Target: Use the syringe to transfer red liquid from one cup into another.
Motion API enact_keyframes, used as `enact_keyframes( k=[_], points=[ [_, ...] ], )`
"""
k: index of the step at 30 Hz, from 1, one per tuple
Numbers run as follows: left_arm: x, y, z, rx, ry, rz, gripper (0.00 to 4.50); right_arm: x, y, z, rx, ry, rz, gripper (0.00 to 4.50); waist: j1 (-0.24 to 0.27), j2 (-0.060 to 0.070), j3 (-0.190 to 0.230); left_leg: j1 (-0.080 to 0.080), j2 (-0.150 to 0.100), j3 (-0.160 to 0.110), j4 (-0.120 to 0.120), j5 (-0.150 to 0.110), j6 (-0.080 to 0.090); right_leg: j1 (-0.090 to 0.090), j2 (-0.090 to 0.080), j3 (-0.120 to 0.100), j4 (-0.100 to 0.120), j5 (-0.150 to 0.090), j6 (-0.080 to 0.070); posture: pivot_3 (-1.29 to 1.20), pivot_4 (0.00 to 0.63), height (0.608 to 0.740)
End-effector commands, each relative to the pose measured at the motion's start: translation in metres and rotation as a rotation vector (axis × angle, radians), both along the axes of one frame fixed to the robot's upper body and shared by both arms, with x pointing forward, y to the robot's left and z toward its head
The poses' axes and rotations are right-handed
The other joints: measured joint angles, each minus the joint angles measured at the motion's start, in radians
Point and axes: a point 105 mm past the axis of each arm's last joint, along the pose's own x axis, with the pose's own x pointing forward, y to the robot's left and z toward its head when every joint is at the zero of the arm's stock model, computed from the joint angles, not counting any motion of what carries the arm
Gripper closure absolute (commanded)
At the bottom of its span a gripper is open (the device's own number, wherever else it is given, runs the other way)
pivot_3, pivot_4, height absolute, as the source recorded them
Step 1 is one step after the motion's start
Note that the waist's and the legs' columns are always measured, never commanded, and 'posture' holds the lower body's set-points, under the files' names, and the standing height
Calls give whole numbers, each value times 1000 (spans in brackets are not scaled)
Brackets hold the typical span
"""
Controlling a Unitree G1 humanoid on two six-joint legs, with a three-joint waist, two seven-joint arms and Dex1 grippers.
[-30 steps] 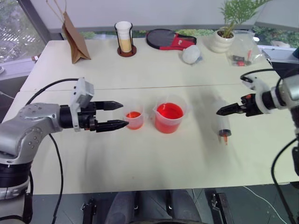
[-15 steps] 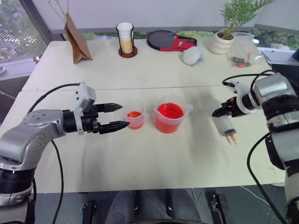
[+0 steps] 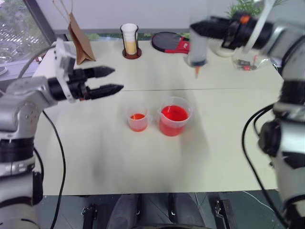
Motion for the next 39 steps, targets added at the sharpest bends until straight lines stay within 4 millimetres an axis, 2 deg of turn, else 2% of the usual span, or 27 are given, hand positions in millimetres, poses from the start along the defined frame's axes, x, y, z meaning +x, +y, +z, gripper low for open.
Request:
enact_keyframes(
  k=[1, 5, 9, 14, 18, 30, 33, 37, 38, 39],
  points=[
    [4, -6, 19, 5, -65, -52, 634, -26, 8, -2, 44, -156, 3, 3104, 0, 1, 0, -1, -1, 0, 1, 0, 0, 0, 0, 0, 0, 0, 0, 0, 150, 740],
    [7, -13, 33, -3, -92, -109, 634, -36, 18, -31, 56, -160, -7, 3104, -3, 0, 1, -1, -1, 1, 2, 0, 0, -1, -1, 1, 1, 0, 0, 0, 150, 740],
    [9, -34, 49, -23, -130, -196, 634, -32, 18, -58, 38, -175, -88, 3104, -5, 0, 1, -1, 0, 0, 2, 0, 1, -1, 1, 1, 1, 0, 0, 0, 150, 740],
    [13, -55, 59, -37, -188, -255, 634, -31, 20, -67, 44, -179, -121, 3104, -5, 0, 1, -1, 0, 1, 2, 0, 1, -1, 1, 1, 1, 0, 0, 0, 150, 740],
    [25, -76, 62, -47, -235, -267, 634, -31, 24, -73, 53, -181, -140, 3104, -4, 0, 1, 0, 0, 1, 2, 0, 1, -1, 1, 1, 1, 0, 0, 0, 150, 740],
    [50, -110, 42, 24, -297, -276, 634, -38, 30, -80, 61, -170, -147, 3104, -4, 0, 1, 0, 0, 1, 3, 0, 1, -1, 1, 1, 1, 0, 0, 0, 150, 740],
    [49, -118, 40, 10, -311, -296, 1523, -40, 32, -83, 54, -165, -142, 3104, -2, 0, 1, -1, 0, 1, 3, 0, 1, -1, 1, 1, 1, 0, 0, 0, 150, 740],
    [47, -125, 34, 9, -314, -315, 3508, -42, 33, -89, 45, -153, -141, 3104, -3, 0, 1, -1, 0, 1, 3, 0, 2, -1, 1, 1, 1, 0, 0, 0, 150, 740],
    [48, -125, 34, -4, -311, -314, 4168, -43, 33, -90, 45, -149, -142, 3104, -3, 0, 1, -1, 0, 1, 3, 0, 2, -1, 1, 1, 1, 0, 0, 0, 150, 740],
    [48, -125, 36, -15, -306, -314, 4452, -43, 33, -91, 44, -145, -142, 3104, -3, 0, 1, -1, 0, 1, 3, 0, 2, -1, 1, 1, 1, 0, 0, 0, 150, 740]
  ],
)
